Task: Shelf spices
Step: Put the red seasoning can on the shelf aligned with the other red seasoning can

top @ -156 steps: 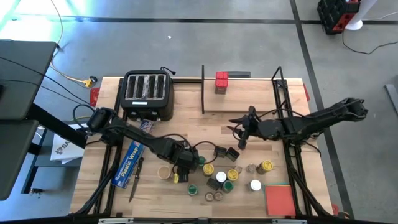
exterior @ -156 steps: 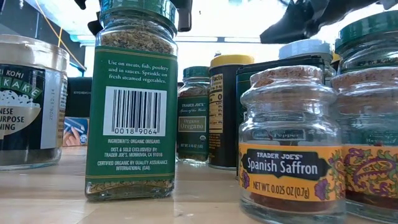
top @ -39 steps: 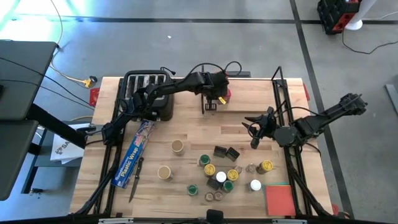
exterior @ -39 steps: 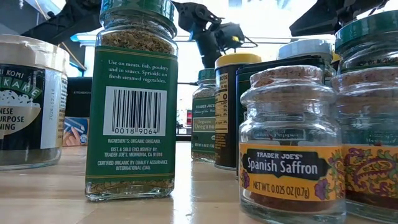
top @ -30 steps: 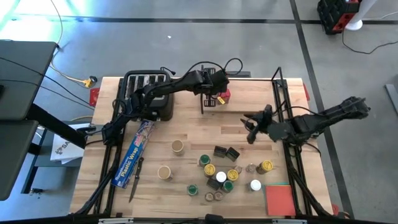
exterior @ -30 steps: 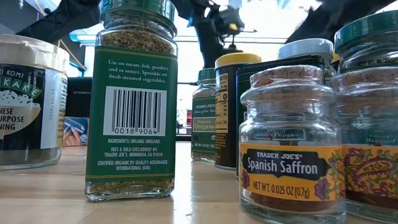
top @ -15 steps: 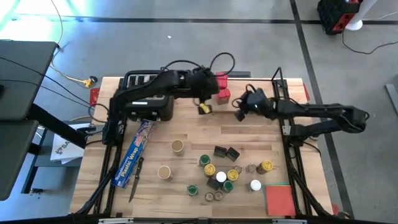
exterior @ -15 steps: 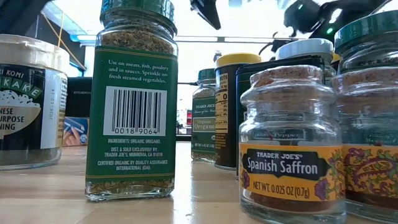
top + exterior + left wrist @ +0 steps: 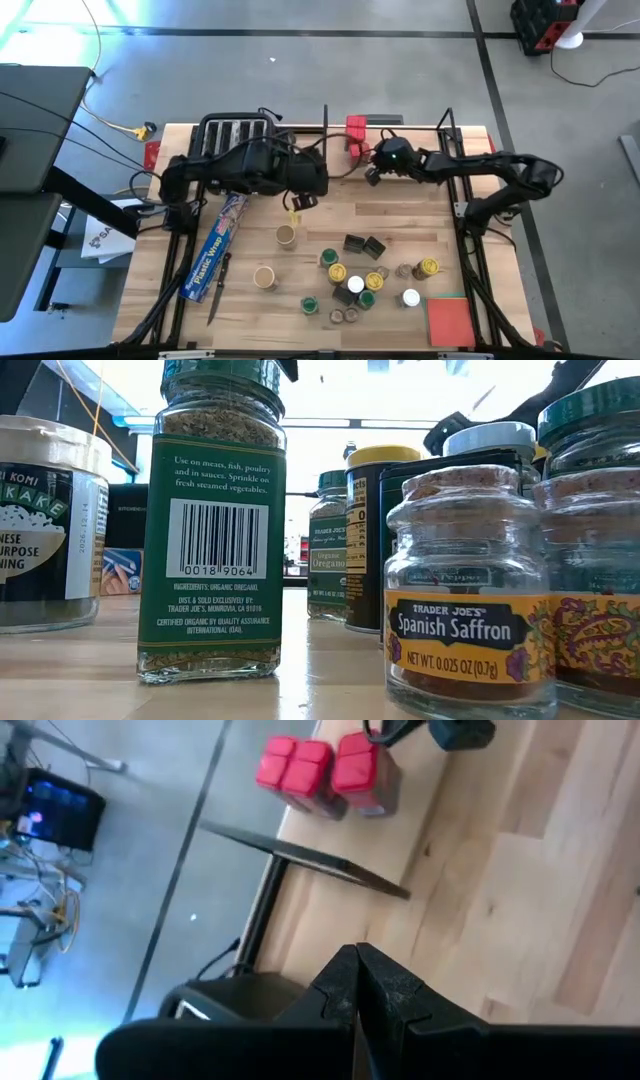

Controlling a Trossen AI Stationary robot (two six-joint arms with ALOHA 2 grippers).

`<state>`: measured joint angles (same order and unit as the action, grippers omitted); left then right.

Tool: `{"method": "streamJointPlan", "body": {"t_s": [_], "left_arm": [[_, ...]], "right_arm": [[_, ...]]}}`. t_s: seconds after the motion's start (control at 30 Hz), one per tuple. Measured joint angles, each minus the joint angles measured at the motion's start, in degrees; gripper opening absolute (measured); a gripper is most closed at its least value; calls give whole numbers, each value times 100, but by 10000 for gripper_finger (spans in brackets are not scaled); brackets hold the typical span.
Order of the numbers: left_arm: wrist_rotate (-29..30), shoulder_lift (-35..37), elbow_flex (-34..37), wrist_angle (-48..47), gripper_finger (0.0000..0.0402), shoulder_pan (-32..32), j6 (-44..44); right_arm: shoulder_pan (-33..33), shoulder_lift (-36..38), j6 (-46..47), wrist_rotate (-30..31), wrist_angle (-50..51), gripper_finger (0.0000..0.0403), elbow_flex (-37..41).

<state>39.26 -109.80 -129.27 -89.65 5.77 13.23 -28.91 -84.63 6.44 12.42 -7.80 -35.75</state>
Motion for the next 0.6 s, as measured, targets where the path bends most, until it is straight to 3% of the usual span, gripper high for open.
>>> {"method": "streamJointPlan", "body": {"t_s": [0.17, 0.3, 0.43, 0.6], "left_arm": [[8, 626, 1406, 624, 0, 59, 442], [-30, 1294, 2916, 1874, 0, -26, 468], [-435, 1919, 4229, 3185, 0, -163, 472], [-618, 2350, 5308, 4181, 0, -211, 571]], "right_arm": [[2, -132, 11, -208, -25, 0, 0], [4, -132, 117, -400, -121, 0, -1], [60, -132, 164, -519, -287, 0, -2], [277, -14, 446, -139, -164, 0, -20]]}}
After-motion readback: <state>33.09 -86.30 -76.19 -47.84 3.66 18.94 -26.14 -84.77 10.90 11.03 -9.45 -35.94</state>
